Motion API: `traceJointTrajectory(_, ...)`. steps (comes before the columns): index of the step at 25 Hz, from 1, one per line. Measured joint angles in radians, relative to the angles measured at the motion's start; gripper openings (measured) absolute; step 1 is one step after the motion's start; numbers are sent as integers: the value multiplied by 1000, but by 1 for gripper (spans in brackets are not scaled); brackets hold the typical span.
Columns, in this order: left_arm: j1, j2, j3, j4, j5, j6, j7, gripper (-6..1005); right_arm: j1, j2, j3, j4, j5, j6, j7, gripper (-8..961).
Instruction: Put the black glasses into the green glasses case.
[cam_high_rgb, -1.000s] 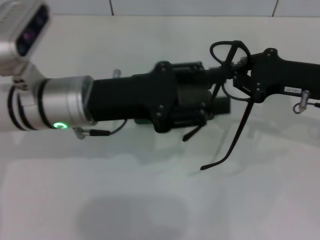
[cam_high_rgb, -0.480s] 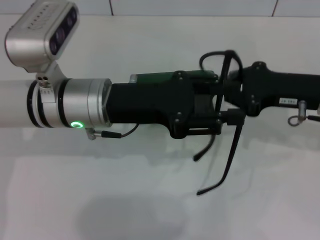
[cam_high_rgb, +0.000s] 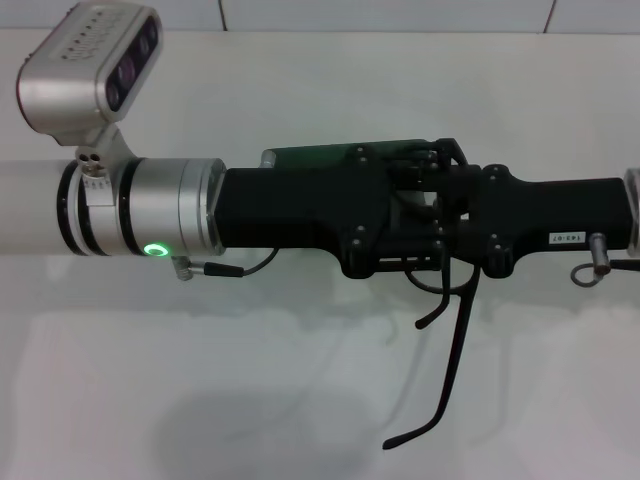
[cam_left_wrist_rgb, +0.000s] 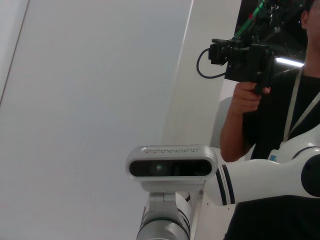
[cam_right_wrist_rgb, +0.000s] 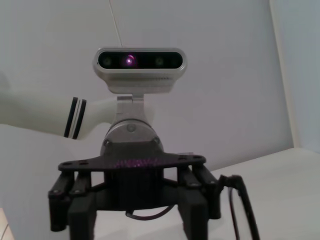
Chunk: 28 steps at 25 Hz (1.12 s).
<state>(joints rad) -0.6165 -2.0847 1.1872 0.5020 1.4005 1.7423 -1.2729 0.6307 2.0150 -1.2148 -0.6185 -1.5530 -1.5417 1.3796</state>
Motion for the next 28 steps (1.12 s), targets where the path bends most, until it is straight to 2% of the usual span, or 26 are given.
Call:
traceJointTrajectory(4,0,0,0,0,0,3,0,561,-7,-7,12,0,0,-2,6,56)
traceJointTrajectory(10,5,0,1,8,6,12,0,561,-24,-11,87,0,3,-10,9,55)
traceJointTrajectory(28,-26,-2,2,2,34,7,-79,561,-19,-3,63,-9,-1,-24,9,53)
